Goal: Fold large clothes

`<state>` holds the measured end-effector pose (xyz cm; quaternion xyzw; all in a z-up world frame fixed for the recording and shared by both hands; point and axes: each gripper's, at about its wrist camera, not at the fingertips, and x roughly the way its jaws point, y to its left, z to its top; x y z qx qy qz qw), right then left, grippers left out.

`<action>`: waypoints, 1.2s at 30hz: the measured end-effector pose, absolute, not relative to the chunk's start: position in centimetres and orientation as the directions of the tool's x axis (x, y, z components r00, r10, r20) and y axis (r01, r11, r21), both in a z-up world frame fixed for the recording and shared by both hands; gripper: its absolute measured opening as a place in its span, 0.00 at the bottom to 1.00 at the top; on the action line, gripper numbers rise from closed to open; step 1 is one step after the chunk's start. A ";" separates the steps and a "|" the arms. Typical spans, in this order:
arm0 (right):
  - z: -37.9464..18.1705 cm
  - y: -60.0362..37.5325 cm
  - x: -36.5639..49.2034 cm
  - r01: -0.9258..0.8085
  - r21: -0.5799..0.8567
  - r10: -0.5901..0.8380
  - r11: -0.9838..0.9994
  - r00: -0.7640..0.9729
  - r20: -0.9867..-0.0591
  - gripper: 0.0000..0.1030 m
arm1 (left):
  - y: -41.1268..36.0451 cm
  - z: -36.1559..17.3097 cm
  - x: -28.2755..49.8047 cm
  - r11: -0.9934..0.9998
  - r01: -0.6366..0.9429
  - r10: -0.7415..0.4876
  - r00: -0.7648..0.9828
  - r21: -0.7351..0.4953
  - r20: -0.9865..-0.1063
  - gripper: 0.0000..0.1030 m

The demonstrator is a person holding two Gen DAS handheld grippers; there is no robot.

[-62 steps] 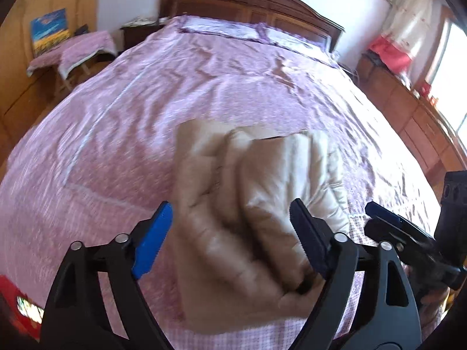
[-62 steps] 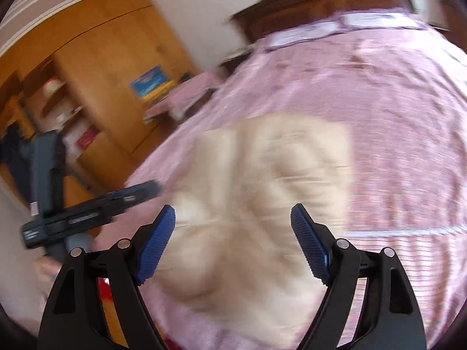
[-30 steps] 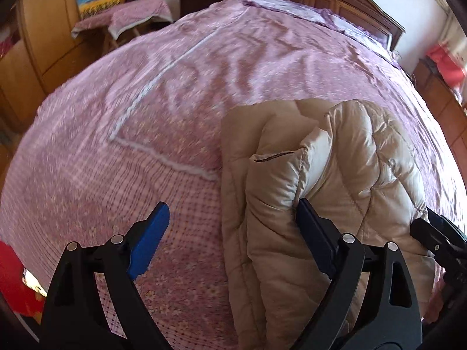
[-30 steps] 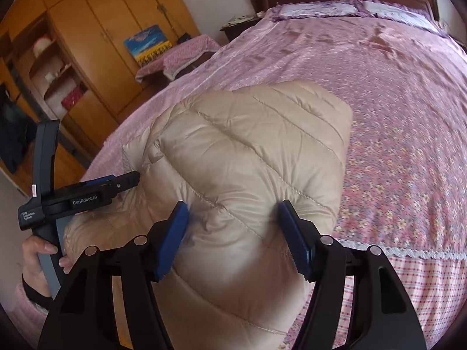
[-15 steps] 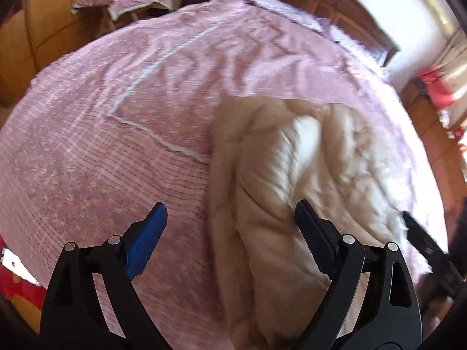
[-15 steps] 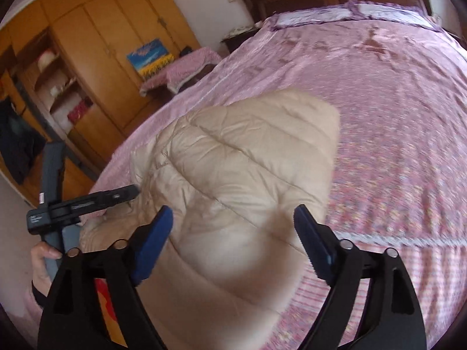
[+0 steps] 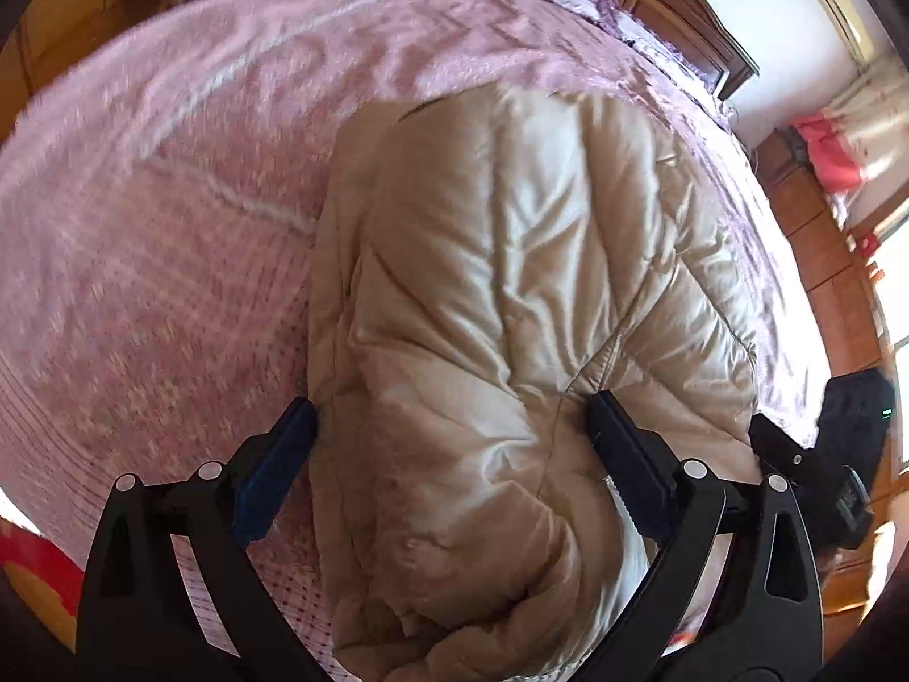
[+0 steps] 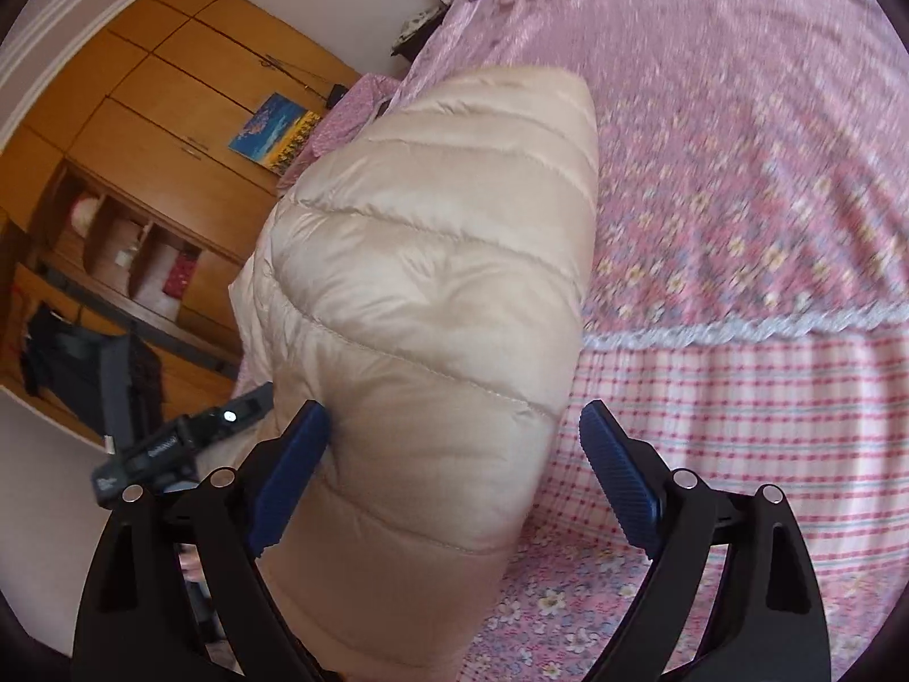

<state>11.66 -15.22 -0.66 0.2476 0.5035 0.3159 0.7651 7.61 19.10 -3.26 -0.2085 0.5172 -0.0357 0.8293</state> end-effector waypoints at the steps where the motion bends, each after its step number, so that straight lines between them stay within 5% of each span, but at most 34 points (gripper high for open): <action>1: -0.9 -15.1 11.8 -0.229 0.714 0.748 0.661 0.276 -0.604 0.85 | 19.4 -3.6 7.6 0.899 -0.165 -0.295 0.456 -0.406 -0.840 0.93; 5: -1.8 -14.2 12.4 -0.222 0.754 0.785 0.618 0.224 -0.578 0.86 | 20.1 -5.5 7.5 0.828 -0.192 -0.409 0.435 -0.527 -0.802 0.92; 9: -2.3 -12.6 13.3 -0.229 0.778 0.811 0.585 0.189 -0.554 0.88 | 19.3 -6.9 7.6 0.730 -0.137 -0.568 0.423 -0.670 -0.706 0.78; 16: 0.4 -12.6 13.1 -0.331 0.776 0.842 0.537 0.268 -0.468 0.60 | 18.2 -6.1 7.8 0.676 -0.050 -0.627 0.486 -0.735 -0.609 0.61; 22: 5.2 -15.8 12.5 -0.406 0.718 0.814 0.566 0.416 -0.406 0.58 | 13.3 -3.3 10.4 0.654 0.080 -0.685 0.485 -0.753 -0.543 0.60; 28: 7.4 -22.2 11.0 -0.350 0.689 0.747 0.634 0.509 -0.428 0.58 | 6.1 -1.2 11.2 0.680 0.208 -0.710 0.429 -0.704 -0.559 0.60; 36: 3.5 -27.1 8.5 -0.208 0.667 0.663 0.716 0.502 -0.555 0.58 | -1.9 -3.3 9.4 0.809 0.272 -0.588 0.354 -0.521 -0.727 0.60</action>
